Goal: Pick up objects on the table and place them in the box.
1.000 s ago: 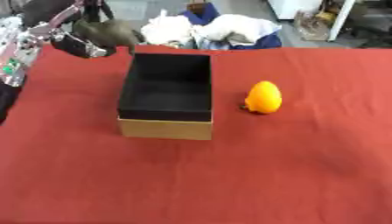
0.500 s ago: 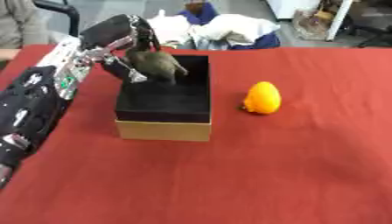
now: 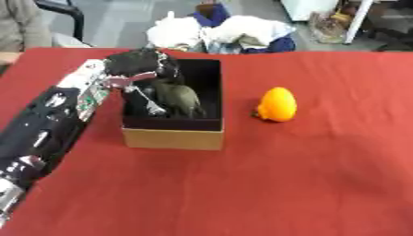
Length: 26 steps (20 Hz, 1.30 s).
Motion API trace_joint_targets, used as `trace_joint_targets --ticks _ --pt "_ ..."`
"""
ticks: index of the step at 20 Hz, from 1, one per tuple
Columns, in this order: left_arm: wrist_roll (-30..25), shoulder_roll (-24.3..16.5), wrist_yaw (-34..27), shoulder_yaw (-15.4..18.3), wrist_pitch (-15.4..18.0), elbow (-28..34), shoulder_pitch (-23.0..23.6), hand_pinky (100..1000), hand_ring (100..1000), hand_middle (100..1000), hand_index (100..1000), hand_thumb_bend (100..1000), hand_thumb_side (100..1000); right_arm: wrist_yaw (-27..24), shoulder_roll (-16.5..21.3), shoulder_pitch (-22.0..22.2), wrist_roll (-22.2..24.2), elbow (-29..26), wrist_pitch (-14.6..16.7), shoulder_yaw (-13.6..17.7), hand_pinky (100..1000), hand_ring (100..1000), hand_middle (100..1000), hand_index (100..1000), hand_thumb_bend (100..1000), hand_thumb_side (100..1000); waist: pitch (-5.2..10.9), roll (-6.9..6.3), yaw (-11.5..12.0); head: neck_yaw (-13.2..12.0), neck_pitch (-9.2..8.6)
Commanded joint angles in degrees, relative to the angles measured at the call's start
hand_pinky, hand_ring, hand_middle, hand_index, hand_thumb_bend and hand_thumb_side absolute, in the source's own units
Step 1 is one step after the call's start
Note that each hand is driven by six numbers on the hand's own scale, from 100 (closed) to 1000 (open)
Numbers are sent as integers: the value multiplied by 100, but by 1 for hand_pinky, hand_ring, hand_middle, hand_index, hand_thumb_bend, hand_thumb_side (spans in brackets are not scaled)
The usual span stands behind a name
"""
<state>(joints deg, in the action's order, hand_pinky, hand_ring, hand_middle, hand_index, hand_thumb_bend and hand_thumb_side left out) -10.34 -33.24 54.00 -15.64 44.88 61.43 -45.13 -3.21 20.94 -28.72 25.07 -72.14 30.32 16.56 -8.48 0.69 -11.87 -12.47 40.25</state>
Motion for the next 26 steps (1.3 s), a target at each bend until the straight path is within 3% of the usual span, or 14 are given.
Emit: trace_joint_targets --ticks 1,4,7,10,15,18,21,24,26 --pt "-298 -209 53 115 66 69 -75 670 594 627 786 376 745 -36 146 -85 6 -96 14 24 802 694 696 838 100 566 83 20 23 11 -27" --pt "-280 -330 -49 170 20 187 -22 696 635 687 815 479 995 -22 185 -103 17 -66 34 19 803 695 696 838 100 551 97 26 68 44 -33" --pt "-174 -515 -360 255 -40 391 27 725 664 720 825 533 1000 12 282 -178 58 9 83 -26 802 696 699 841 100 509 144 38 140 109 11" --pt "-40 -717 -884 367 -212 687 67 731 653 720 823 479 1000 96 460 -378 141 190 197 -127 802 701 706 846 100 438 195 51 225 151 24" --pt "-12 -1052 -2677 546 -616 1450 371 703 586 674 804 376 829 309 913 -1060 377 954 641 -545 800 709 718 853 100 377 266 88 393 252 60" --pt "-219 -1212 -3955 765 -1133 2126 699 690 554 647 793 287 768 500 1138 -1590 607 1699 1075 -882 799 719 732 859 100 367 300 105 532 333 83" --pt "-419 -1273 -5047 1061 -1731 2821 1097 682 538 631 786 252 724 849 1174 -2156 860 2494 1569 -1154 801 730 749 869 100 382 330 125 682 414 90" --pt "-457 -1283 -5647 1325 -2159 3407 1489 679 532 625 784 225 719 1373 1071 -2614 1048 3195 2000 -1313 799 741 762 873 100 410 359 141 826 488 114" --pt "-461 -1241 -5879 1446 -2352 3700 1732 677 527 622 783 202 738 1807 953 -2838 1088 3581 2125 -1359 799 747 770 876 100 459 376 156 938 544 110"
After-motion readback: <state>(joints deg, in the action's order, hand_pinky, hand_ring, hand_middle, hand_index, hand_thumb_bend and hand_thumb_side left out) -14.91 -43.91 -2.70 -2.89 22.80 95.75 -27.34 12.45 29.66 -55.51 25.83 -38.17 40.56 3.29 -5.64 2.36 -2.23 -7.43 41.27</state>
